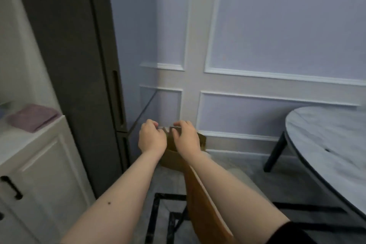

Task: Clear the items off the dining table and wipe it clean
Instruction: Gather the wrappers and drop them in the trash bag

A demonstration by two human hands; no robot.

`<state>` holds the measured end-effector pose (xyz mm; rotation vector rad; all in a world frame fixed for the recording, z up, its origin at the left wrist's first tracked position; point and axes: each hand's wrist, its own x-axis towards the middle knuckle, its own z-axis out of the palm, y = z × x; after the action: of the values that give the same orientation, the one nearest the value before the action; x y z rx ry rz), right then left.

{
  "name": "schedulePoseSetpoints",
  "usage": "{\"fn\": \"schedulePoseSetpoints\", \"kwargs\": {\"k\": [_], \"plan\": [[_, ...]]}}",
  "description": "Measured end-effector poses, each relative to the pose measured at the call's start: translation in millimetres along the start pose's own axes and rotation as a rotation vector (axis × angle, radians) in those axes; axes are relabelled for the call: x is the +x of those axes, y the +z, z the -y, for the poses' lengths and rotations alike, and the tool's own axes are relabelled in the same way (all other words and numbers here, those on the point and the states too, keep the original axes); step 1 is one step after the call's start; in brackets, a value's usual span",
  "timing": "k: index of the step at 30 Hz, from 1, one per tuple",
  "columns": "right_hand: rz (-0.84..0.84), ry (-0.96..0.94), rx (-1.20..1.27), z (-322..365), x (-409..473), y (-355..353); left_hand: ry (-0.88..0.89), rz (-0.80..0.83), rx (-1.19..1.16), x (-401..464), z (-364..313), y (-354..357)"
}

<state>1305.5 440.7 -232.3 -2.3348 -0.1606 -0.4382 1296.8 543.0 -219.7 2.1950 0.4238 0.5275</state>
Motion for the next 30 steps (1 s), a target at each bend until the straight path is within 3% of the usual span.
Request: {"fn": "schedulePoseSetpoints", "kwargs": {"k": [15,30], "plan": [[-0.326,0.456,-0.211,-256.6,-118.9,-294.9,0.312,0.571,-0.135,-240.0,-217.9,231.0],[-0.529,0.806,-0.303,-453.5,-148.6,-458.5,0.485,0.986,-0.189,-363.6,-356.0,439.9]]}}
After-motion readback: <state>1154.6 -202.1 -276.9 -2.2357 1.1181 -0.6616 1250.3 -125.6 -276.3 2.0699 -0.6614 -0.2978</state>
